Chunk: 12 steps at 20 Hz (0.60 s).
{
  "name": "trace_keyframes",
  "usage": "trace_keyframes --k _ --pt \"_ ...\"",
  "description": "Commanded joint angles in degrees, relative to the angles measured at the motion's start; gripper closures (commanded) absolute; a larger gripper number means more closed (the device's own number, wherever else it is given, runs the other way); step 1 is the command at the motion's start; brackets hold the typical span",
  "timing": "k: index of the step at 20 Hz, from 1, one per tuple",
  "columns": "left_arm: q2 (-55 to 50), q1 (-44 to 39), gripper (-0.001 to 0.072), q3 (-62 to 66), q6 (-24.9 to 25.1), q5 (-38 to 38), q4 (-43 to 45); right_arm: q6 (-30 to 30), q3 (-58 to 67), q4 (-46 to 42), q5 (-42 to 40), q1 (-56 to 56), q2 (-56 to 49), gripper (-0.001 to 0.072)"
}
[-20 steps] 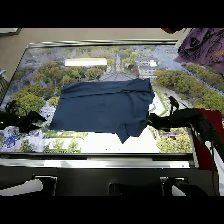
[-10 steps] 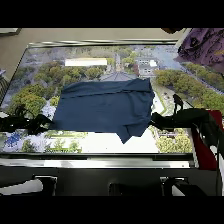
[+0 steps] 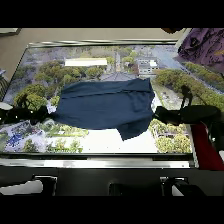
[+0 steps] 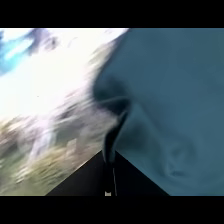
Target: Fold the clothes and pants, and hang the long-sleeved shirts on hangers.
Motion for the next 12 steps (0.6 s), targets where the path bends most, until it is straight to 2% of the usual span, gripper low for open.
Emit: trace_keyframes --k 1,5,8,9,12 --pt "2.51 -2.86 0.0692 13.94 -2.99 -0.57 -1.4 -1.2 10.88 -1.29 4.11 -0.02 -0.24 0.0683" --pt "5.66 -4.48 0.0693 42.21 -7.8 -1.33 2.19 -1.44 32.15 -6.99 4.26 -0.02 -1.68 0.0683" --pt "9.73 -4.46 0.0693 60.28 -13.57 -4.33 12.87 -0.2 49.4 -12.59 -1.9 -0.02 -1.36 0.0683" --pt "12.44 -4.46 0.0693 63.1 -15.63 -4.81 17.33 -0.11 54.27 -13.49 -4.13 -0.02 -0.83 0.0683" --pt "24.3 -4.39 0.0693 59.95 -19.39 -5.22 28.63 1.79 65.33 -14.36 -8.28 -0.02 3.3 0.0684"
